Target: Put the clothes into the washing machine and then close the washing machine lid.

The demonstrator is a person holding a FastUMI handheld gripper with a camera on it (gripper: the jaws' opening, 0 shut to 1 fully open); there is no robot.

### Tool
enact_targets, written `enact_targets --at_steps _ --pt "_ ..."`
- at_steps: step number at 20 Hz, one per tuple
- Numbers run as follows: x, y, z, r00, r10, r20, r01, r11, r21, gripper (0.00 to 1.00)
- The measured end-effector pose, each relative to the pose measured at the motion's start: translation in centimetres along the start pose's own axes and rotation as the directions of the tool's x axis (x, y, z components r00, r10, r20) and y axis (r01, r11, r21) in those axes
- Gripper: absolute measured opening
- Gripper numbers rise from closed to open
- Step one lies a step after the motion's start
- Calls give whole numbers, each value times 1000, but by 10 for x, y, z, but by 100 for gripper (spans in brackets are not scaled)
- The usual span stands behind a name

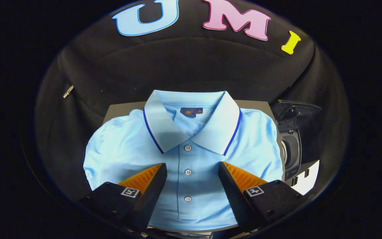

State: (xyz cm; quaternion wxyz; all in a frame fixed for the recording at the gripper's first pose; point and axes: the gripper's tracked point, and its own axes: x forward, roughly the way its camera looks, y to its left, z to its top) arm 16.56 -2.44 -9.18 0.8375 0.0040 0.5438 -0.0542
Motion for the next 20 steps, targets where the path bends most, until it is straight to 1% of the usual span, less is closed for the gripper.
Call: enact_targets --at_steps 2,3,4,5,6,7,8,9,10,11,12,13,14,17,20 --pt "-2 -5 2 1000 -10 -17 10 1000 20 91" --pt "-2 -8 2 1000 -13 -20 13 1000 25 82" --pt "-2 -10 3 1000 -16 -22 17 999 32 77" --pt "-2 -11 3 999 -21 -25 22 999 36 68" --pt "-2 -13 3 999 -25 -26 26 999 41 63" --pt "-1 -15 6 999 -26 -22 27 998 50 48" --pt "0 -15 7 1000 -19 -18 20 997 71 41" --pt "-1 -14 8 1000 -10 -13 11 996 89 36" --pt "-1 -16 9 1000 -4 -1 4 995 98 36" --pt "-1 -20 11 1000 -17 11 16 995 99 36" --pt "-1 -23 11 999 -11 32 8 997 76 36" --pt "-5 -23 13 998 -7 59 3 998 62 6" --pt "-9 -19 13 997 -6 76 1 998 66 7" --pt "-7 -19 10 993 3 119 -6 1000 28 7" --pt "-13 -16 14 973 -2 231 7 1000 -24 6"
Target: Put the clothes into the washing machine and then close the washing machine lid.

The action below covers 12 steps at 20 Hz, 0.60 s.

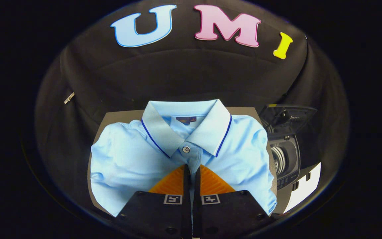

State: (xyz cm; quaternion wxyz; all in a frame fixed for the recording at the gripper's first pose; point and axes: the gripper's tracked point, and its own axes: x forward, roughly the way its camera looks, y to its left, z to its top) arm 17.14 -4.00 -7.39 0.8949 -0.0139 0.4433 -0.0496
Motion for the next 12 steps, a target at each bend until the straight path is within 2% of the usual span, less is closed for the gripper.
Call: enact_targets --at_steps 5,8,12 --pt "-21 9 2 986 -2 169 15 997 -74 6" --pt "-31 13 7 970 12 244 -3 999 -37 6" --pt "-65 9 21 922 25 387 -41 999 34 6"
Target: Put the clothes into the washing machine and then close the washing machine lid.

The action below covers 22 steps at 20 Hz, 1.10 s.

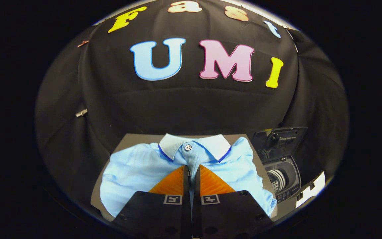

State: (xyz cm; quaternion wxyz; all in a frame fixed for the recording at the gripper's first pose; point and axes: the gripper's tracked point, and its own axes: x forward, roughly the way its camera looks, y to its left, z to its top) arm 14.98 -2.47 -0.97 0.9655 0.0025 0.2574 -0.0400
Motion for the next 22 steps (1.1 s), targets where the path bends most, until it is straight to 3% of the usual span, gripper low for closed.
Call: enact_targets --at_steps 7,13,22 --pt "-41 -33 47 988 -58 142 70 995 -76 6" --pt "-65 -76 90 974 -50 221 73 993 -95 6" --pt "-71 -226 121 958 -64 281 82 995 -52 6"
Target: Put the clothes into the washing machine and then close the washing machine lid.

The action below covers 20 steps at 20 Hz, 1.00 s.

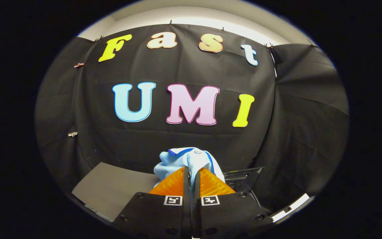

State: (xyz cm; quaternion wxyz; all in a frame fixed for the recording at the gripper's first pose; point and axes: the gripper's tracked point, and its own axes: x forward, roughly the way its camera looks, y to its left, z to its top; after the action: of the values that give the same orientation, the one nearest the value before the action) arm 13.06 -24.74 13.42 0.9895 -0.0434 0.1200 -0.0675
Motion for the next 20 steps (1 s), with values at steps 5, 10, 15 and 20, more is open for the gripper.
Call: enact_targets --at_steps 5,10,15,20 --pt "16 -78 -20 1000 -5 10 5 1000 0 6" --pt "39 -136 -72 998 -48 -46 48 999 1 6" --pt "62 -151 -140 996 6 -92 -7 1000 -6 6" --pt "95 -165 -218 979 10 -202 -13 1000 -14 6"
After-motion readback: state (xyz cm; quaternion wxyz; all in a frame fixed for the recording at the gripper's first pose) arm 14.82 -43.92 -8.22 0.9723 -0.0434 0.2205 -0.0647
